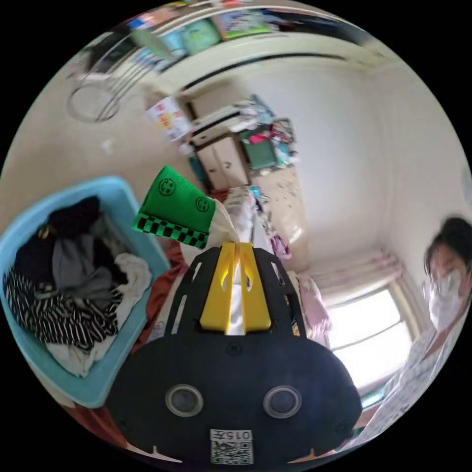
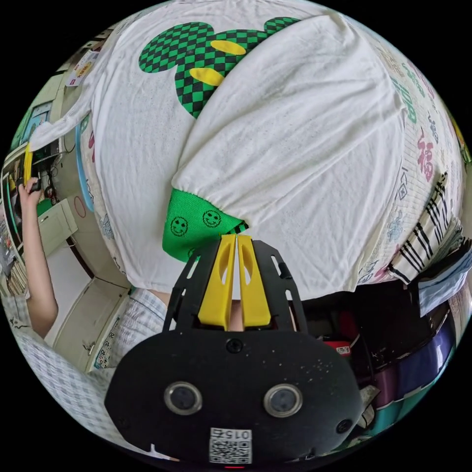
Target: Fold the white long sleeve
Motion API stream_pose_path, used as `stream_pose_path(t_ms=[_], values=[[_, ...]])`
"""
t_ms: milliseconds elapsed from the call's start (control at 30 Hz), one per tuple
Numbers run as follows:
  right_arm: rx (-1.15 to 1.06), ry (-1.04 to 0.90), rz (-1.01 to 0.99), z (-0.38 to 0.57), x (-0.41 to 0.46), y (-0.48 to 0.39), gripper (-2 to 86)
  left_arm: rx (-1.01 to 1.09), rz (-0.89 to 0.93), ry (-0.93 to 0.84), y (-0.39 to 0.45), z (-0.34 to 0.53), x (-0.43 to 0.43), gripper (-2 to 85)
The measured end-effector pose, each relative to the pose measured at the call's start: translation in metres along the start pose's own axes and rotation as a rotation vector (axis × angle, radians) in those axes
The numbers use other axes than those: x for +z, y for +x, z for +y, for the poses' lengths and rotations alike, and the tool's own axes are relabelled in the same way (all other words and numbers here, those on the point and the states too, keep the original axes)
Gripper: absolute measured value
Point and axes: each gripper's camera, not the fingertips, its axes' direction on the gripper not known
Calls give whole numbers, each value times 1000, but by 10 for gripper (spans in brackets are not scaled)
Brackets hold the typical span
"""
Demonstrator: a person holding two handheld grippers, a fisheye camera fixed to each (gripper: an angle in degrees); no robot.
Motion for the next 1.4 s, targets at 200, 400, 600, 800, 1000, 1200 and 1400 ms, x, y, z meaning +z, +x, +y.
stream_pose_path(t_ms=[200,400,600,800,1000,1200,1400], values=[[46,105,-160,37,-9,55,-4,680,83,-189,279,96,58,-4],[166,223,-274,94,-20,155,4,1011,35,-862,388,362,206,5],[238,354,-396,110,-35,259,54,915,-209,-1278,346,503,281,35],[117,334,-530,72,-28,281,102,842,-313,-1304,341,507,279,44],[51,236,-417,48,1,267,44,626,-315,-1203,334,466,264,50],[23,283,-388,62,-12,287,14,242,-326,-801,286,350,215,57],[44,227,-376,60,-11,324,69,23,-309,-607,223,282,196,82]])
